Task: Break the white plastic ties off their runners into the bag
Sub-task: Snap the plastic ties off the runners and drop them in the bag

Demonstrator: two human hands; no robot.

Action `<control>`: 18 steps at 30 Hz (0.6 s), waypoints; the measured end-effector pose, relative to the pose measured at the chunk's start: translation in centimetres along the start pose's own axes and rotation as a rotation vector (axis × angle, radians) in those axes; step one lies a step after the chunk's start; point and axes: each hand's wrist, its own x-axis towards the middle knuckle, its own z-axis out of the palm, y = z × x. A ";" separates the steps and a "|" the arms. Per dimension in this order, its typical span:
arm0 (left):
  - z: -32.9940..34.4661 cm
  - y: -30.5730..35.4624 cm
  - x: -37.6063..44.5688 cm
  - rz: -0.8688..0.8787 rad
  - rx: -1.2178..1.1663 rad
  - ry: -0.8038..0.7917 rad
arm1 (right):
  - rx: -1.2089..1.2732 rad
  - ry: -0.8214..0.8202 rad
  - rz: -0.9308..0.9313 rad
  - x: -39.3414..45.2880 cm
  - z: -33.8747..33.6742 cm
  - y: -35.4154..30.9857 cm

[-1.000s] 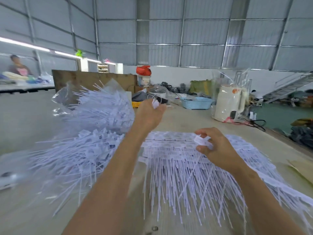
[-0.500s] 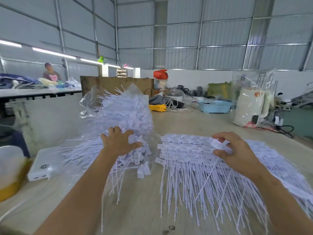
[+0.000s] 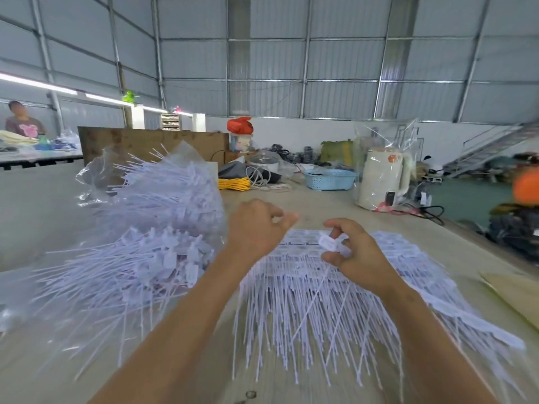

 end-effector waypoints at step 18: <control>8.9 3.0 -2.2 -0.308 -0.957 -0.110 | -0.191 -0.150 0.132 0.1 -0.1 1.0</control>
